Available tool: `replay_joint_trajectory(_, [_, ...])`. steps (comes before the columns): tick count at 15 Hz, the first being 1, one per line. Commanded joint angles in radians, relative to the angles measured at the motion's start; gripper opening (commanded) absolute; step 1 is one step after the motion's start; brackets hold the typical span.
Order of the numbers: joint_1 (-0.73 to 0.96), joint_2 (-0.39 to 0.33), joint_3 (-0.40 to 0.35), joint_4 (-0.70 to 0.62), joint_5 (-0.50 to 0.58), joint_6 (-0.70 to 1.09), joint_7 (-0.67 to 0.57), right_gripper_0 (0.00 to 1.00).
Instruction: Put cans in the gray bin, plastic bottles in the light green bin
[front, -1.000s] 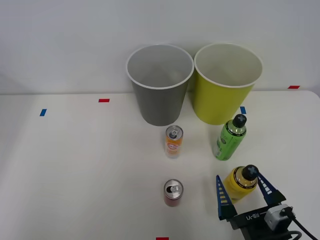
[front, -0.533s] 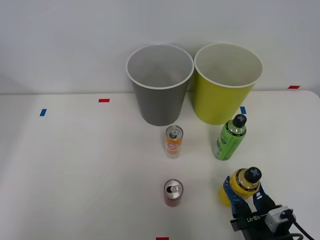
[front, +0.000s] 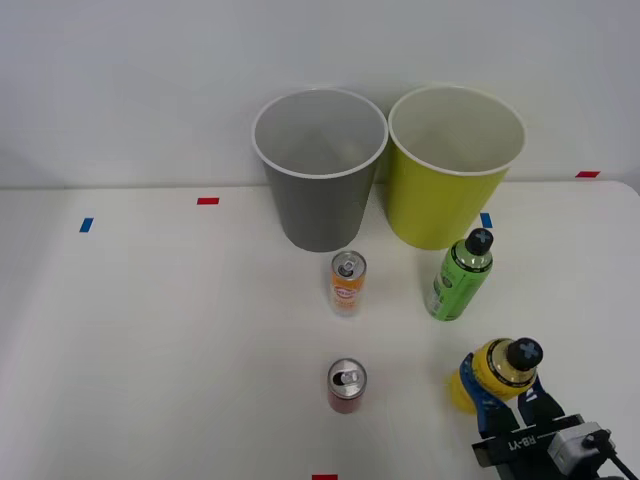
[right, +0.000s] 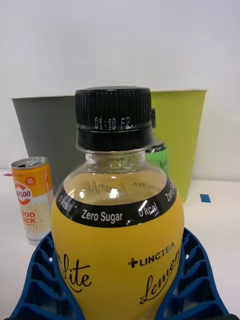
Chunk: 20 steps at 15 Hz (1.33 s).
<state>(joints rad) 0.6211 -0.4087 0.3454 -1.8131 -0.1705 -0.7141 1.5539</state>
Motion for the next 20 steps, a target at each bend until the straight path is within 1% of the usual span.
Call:
replay_joint_trajectory(1, [0.011, -0.067, 0.026, -0.097, -0.093, 0.004, -0.023, 0.00])
replay_joint_trajectory(2, [0.011, -0.091, 0.041, -0.149, -0.139, 0.027, -0.031, 0.00])
replay_joint_trajectory(4, [0.006, -0.105, 0.049, -0.244, -0.178, 0.085, -0.032, 0.00])
replay_joint_trajectory(5, [-0.003, -0.096, 0.052, -0.296, -0.188, 0.117, -0.037, 0.00])
replay_joint_trajectory(7, [-0.037, -0.065, 0.055, -0.350, -0.238, 0.159, -0.043, 0.00])
replay_joint_trajectory(10, [-0.159, 0.008, 0.029, -0.426, -0.319, 0.288, -0.043, 0.00])
replay_joint_trajectory(11, [-0.210, 0.045, 0.006, -0.443, -0.350, 0.344, -0.040, 0.00])
replay_joint_trajectory(13, [-0.287, 0.097, -0.043, -0.446, -0.362, 0.423, -0.044, 0.00])
replay_joint_trajectory(16, [-0.425, 0.183, -0.157, -0.445, -0.369, 0.630, -0.038, 0.00])
replay_joint_trajectory(18, [-0.524, 0.260, -0.252, -0.445, -0.356, 0.812, -0.034, 0.00])
replay_joint_trajectory(20, [-0.598, 0.304, -0.324, -0.440, -0.346, 0.937, -0.037, 0.00])
